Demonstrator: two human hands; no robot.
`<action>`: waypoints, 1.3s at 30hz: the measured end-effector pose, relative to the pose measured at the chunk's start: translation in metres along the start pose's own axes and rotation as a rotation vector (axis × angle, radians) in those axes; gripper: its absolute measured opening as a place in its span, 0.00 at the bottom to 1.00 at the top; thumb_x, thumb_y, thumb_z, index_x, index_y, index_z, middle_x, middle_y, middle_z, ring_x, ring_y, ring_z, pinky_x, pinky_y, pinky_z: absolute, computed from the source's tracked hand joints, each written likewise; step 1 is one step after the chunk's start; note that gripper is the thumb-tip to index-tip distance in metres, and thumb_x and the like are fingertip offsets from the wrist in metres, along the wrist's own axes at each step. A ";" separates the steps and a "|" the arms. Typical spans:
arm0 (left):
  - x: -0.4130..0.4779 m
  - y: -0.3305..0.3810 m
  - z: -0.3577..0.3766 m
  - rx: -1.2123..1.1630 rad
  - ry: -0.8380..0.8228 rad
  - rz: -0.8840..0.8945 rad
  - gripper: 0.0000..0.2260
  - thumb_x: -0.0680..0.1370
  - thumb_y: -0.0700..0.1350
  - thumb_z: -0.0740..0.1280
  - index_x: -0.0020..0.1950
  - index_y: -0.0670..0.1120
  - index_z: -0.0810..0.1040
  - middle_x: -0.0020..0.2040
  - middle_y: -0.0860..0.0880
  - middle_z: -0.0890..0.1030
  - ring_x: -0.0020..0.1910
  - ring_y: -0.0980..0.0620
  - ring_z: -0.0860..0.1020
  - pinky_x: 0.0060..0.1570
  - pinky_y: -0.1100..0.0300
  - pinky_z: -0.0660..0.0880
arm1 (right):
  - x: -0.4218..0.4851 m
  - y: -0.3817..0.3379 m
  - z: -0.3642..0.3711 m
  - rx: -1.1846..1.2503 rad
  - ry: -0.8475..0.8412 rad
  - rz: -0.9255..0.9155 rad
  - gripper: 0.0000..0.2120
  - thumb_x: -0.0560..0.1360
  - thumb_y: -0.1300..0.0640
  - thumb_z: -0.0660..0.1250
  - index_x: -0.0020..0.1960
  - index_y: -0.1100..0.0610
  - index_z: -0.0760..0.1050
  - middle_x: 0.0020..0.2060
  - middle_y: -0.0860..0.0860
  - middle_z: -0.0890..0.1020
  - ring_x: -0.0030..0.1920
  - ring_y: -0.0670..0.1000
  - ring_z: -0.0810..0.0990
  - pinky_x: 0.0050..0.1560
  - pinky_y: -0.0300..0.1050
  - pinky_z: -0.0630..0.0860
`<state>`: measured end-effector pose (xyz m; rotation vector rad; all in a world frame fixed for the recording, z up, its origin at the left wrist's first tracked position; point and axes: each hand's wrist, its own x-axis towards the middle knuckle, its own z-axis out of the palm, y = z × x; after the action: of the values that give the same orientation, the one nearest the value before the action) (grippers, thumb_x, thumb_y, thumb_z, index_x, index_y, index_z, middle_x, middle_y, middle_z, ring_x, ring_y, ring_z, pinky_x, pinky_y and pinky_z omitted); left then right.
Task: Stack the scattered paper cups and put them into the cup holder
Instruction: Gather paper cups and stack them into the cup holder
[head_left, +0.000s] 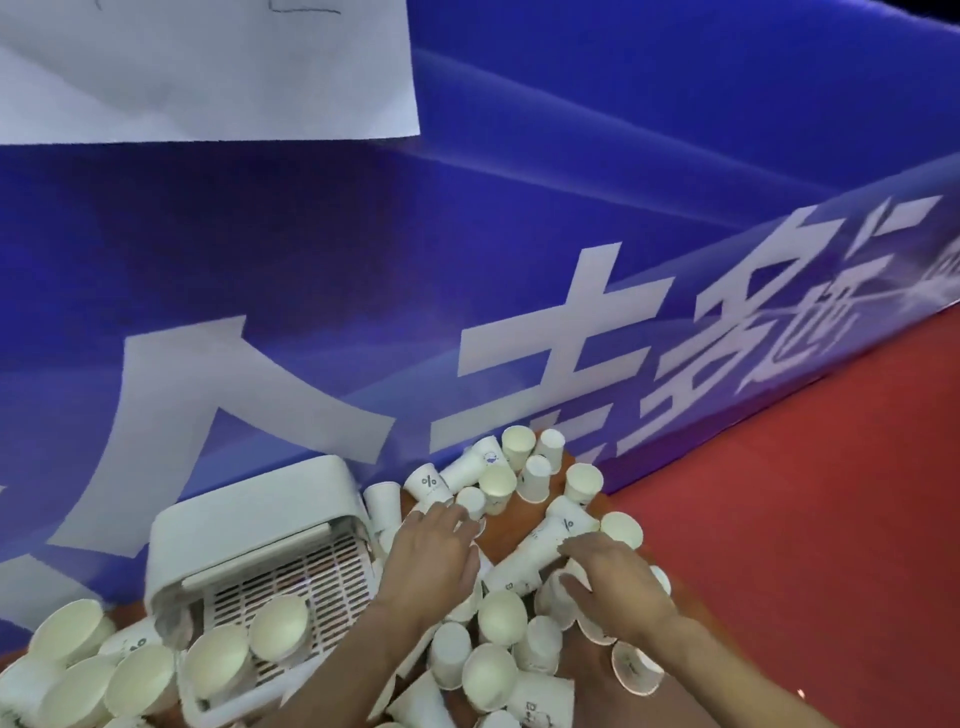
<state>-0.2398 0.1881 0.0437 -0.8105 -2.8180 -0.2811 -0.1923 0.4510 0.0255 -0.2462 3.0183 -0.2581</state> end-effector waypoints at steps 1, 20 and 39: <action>0.011 0.010 0.005 0.000 -0.017 -0.002 0.09 0.74 0.52 0.66 0.51 0.53 0.82 0.50 0.54 0.81 0.47 0.52 0.78 0.44 0.57 0.74 | -0.001 0.015 -0.002 -0.002 0.002 0.005 0.21 0.79 0.45 0.59 0.70 0.48 0.71 0.67 0.45 0.76 0.67 0.47 0.72 0.65 0.42 0.67; 0.180 0.076 0.088 -0.032 -0.089 -0.346 0.27 0.71 0.65 0.48 0.51 0.53 0.80 0.47 0.53 0.83 0.42 0.51 0.80 0.39 0.55 0.77 | 0.120 0.177 0.016 0.133 -0.041 -0.111 0.17 0.78 0.50 0.64 0.66 0.48 0.74 0.61 0.46 0.79 0.62 0.47 0.75 0.63 0.44 0.72; 0.282 0.001 0.219 0.187 -0.358 -0.278 0.21 0.76 0.48 0.70 0.69 0.54 0.72 0.65 0.51 0.78 0.57 0.47 0.79 0.55 0.53 0.79 | 0.202 0.192 0.086 0.003 0.048 -0.110 0.14 0.78 0.41 0.59 0.55 0.46 0.79 0.49 0.44 0.83 0.51 0.48 0.78 0.52 0.46 0.71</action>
<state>-0.5034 0.3820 -0.0998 -0.4661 -3.2300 0.1012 -0.4103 0.5900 -0.1106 -0.4126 3.0558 -0.2814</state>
